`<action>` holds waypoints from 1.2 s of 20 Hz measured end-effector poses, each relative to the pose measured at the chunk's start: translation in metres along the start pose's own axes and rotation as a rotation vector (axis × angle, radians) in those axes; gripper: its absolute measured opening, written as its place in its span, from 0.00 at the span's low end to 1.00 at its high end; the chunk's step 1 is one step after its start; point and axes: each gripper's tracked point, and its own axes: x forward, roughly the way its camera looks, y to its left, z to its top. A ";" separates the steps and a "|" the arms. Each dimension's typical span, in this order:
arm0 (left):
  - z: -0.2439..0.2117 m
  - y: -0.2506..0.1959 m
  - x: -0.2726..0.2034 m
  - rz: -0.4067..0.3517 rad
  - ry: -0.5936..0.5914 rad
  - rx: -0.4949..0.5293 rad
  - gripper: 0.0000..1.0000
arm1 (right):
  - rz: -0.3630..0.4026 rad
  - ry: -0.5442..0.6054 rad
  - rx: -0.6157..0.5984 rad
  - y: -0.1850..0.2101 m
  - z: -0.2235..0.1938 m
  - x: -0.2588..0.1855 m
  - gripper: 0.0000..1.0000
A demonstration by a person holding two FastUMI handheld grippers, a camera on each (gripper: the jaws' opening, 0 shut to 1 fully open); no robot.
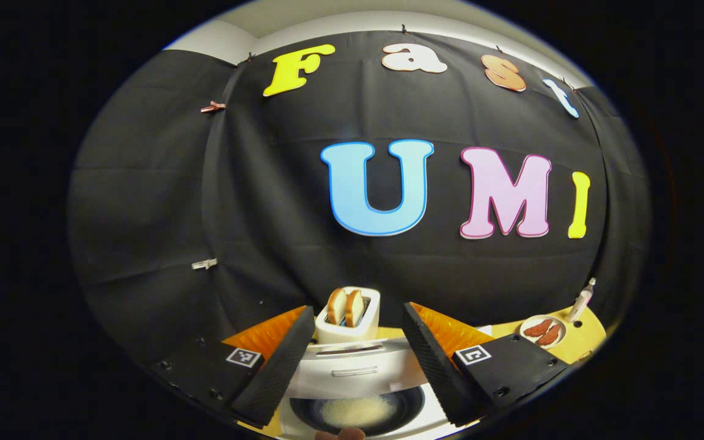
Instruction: Close the left gripper, press the button to open the rice cooker; take a wooden spoon from the chopstick holder with the right hand, scoop a spoonful of rice and pour it into the rice cooker, then put the wooden spoon back into the chopstick holder.
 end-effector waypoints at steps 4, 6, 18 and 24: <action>-0.053 -0.010 -0.024 -0.008 0.056 -0.042 0.99 | 0.002 0.013 -0.016 -0.010 -0.002 -0.008 0.99; -0.074 -0.014 -0.030 -0.012 0.078 -0.051 0.99 | 0.002 0.019 -0.026 -0.013 -0.004 -0.011 0.99; -0.135 -0.022 -0.035 0.004 0.212 -0.033 0.99 | 0.032 0.023 -0.042 -0.001 -0.002 -0.010 0.98; -0.149 -0.023 -0.040 0.003 0.232 -0.017 1.00 | 0.031 0.032 -0.027 -0.002 -0.002 -0.011 0.98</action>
